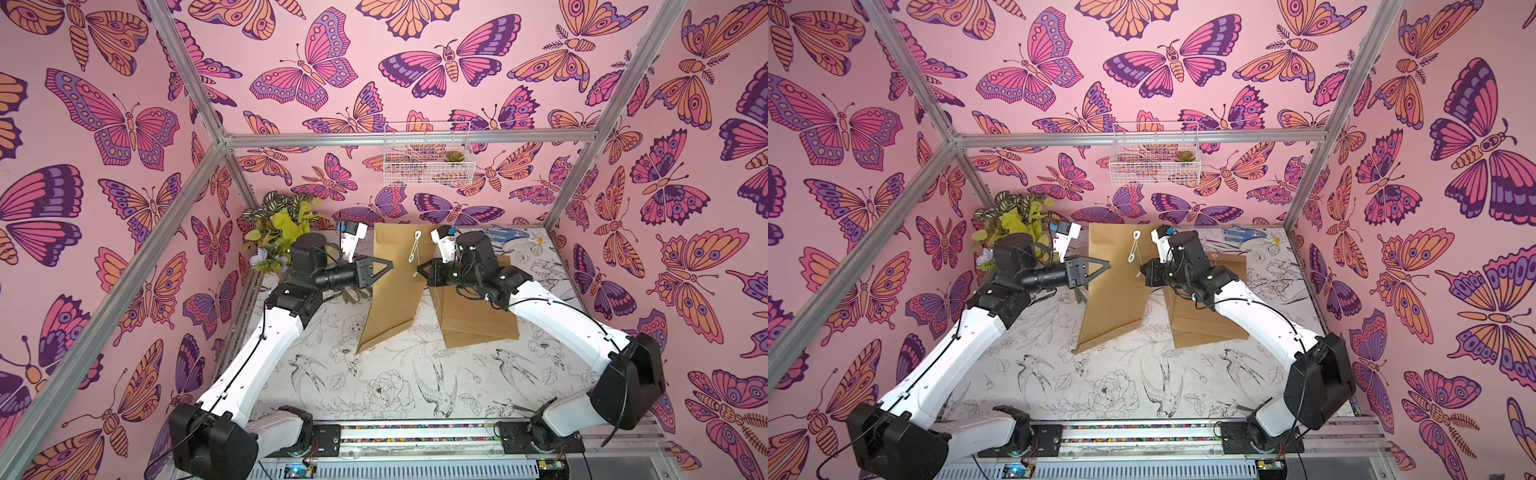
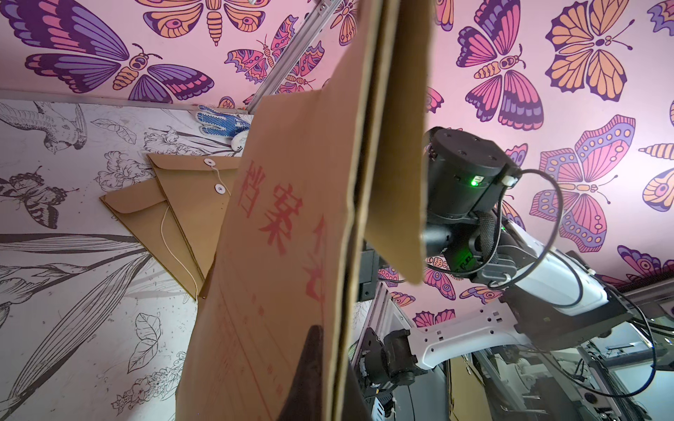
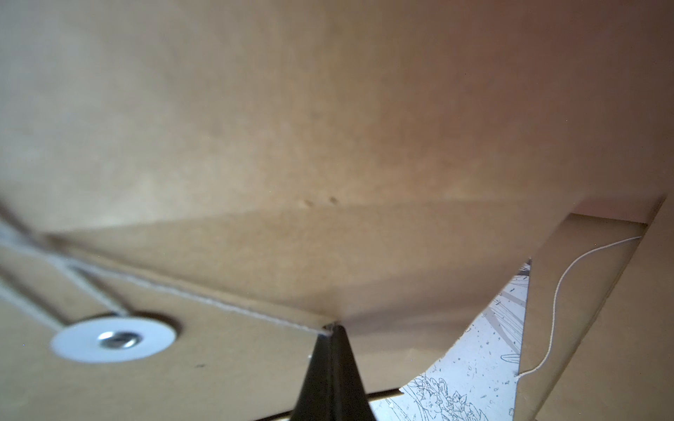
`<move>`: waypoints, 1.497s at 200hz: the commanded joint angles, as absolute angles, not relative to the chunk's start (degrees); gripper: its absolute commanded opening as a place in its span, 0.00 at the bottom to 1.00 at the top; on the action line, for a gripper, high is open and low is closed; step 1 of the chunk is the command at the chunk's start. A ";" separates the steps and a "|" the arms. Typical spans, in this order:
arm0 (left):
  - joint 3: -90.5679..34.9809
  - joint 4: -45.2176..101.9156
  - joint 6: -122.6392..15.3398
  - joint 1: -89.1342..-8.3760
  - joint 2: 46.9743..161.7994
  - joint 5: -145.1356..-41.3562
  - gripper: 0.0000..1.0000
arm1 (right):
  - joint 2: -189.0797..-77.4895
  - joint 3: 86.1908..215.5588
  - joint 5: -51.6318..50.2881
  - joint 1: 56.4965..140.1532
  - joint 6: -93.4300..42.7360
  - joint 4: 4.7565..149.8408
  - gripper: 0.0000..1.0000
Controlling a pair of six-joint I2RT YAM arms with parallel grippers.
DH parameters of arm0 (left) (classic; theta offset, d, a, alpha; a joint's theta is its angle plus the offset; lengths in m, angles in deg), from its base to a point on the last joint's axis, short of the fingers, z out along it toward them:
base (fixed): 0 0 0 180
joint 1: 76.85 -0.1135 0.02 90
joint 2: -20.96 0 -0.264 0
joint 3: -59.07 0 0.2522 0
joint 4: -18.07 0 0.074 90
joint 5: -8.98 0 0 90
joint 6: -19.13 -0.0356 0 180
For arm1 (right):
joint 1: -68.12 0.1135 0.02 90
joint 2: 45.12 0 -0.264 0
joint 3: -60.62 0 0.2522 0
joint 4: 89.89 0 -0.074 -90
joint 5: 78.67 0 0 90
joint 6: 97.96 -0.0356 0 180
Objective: Close the mouth of the file bag
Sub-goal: Close the file bag.
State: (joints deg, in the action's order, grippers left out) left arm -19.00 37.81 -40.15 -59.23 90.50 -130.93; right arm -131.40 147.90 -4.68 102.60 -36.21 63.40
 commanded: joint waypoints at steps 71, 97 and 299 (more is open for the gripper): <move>-19.60 37.86 -41.29 -60.33 87.96 -136.36 0.00 | -128.12 155.96 9.23 101.72 -21.88 46.69 0.00; -18.50 37.76 -41.77 -60.33 87.66 -137.29 0.00 | -128.86 160.46 14.35 101.49 -17.59 42.33 0.00; -17.63 38.78 -44.59 -60.68 88.56 -134.53 0.00 | -126.96 166.80 4.58 102.92 -27.68 33.32 0.00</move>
State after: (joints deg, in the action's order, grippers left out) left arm -17.67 39.21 -42.62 -60.08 88.22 -134.71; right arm -129.48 168.95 9.79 102.12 -21.42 30.33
